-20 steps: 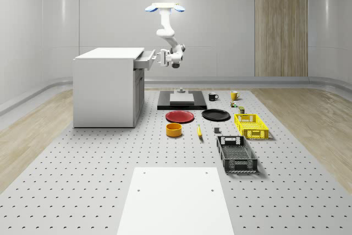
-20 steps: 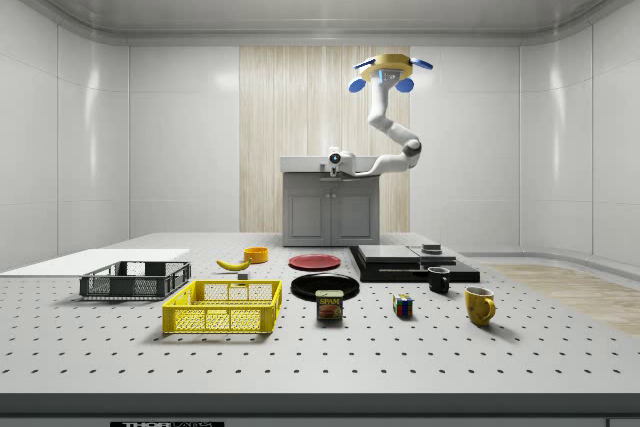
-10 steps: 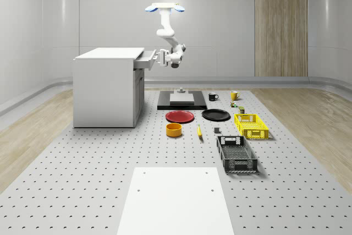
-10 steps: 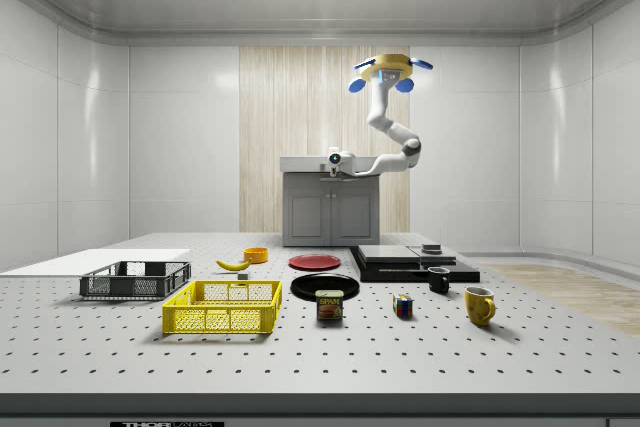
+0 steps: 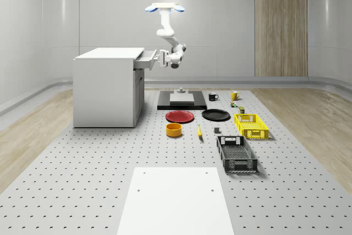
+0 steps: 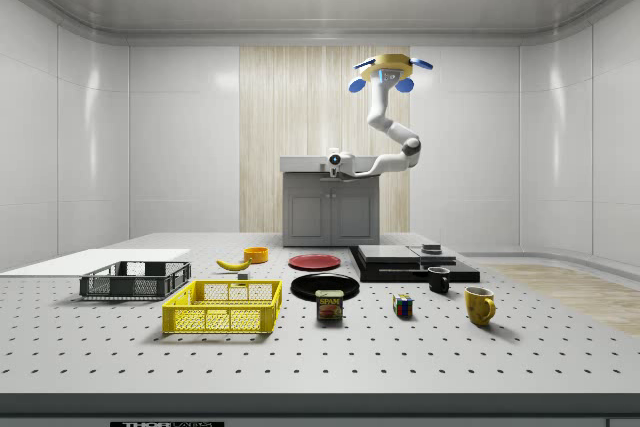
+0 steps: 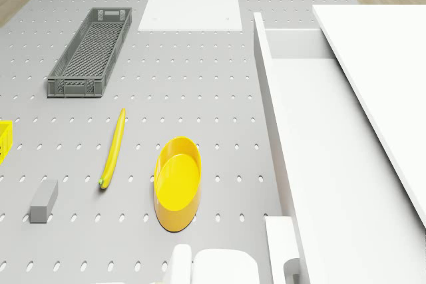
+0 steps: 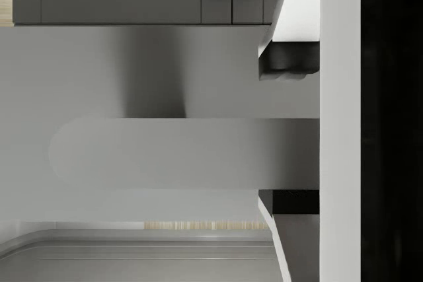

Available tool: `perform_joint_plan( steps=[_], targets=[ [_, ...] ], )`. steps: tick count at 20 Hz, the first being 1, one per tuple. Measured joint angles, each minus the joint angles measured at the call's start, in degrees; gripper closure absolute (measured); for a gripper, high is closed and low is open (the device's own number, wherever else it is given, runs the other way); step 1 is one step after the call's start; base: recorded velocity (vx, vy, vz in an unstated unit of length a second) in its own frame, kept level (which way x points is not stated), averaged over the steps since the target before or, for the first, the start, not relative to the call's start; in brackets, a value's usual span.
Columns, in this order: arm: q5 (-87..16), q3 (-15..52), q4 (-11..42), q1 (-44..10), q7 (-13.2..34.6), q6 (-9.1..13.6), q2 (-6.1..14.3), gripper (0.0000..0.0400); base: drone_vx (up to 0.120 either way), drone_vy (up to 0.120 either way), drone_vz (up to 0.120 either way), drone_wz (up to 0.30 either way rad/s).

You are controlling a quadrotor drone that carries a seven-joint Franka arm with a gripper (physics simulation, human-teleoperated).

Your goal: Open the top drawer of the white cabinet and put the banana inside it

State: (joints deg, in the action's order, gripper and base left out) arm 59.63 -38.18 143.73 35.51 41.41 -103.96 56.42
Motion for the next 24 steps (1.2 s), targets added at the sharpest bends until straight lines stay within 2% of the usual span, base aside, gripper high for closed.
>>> perform_joint_plan(
  steps=[2,3,7,8,9,10,11,12,14,15,17,19,21,24],
  targets=[
    [-0.1,-0.5,0.2,0.1,-2.5,0.1,-0.4,0.0236,0.000,0.000,0.000,0.000],
    [-0.3,-0.7,0.1,0.0,-2.0,0.4,-0.3,0.0249,0.000,0.000,0.000,0.000],
    [-2.4,-2.3,-0.9,0.0,0.5,1.7,0.3,0.0242,0.000,0.000,0.000,0.000],
    [-3.4,-2.6,-1.4,0.1,2.8,2.0,0.8,0.0213,0.000,0.000,0.000,0.000],
    [-5.6,-3.1,-2.2,1.0,6.6,1.9,2.5,0.0147,0.000,0.000,0.000,0.000],
    [-7.6,-4.2,-2.5,2.4,7.9,1.3,4.1,0.0137,0.000,0.000,0.000,0.000],
    [-8.3,-5.0,-2.6,2.8,7.5,1.4,4.3,0.0154,0.000,0.000,0.000,0.000],
    [-8.4,-6.1,-2.4,2.8,4.3,1.6,3.8,0.0180,0.000,0.000,0.000,0.000],
    [-8.8,-7.3,-3.1,2.6,3.7,2.8,3.6,0.0226,0.000,0.000,0.000,0.000],
    [-9.2,-7.9,-3.4,2.7,3.9,3.3,3.8,0.0216,0.000,0.000,0.000,0.000],
    [-10.0,-8.9,-4.1,2.9,4.3,3.9,4.1,0.0131,0.000,0.100,0.000,0.000],
    [-10.6,-9.7,-4.6,3.2,4.5,4.4,4.4,0.0079,0.000,0.120,0.000,0.000],
    [-11.1,-10.2,-5.0,3.4,4.8,4.6,4.7,0.0048,0.000,0.120,0.000,0.000],
    [-11.7,-10.8,-5.3,3.8,5.1,4.7,5.1,0.0023,0.067,0.120,0.000,0.000]
  ],
)
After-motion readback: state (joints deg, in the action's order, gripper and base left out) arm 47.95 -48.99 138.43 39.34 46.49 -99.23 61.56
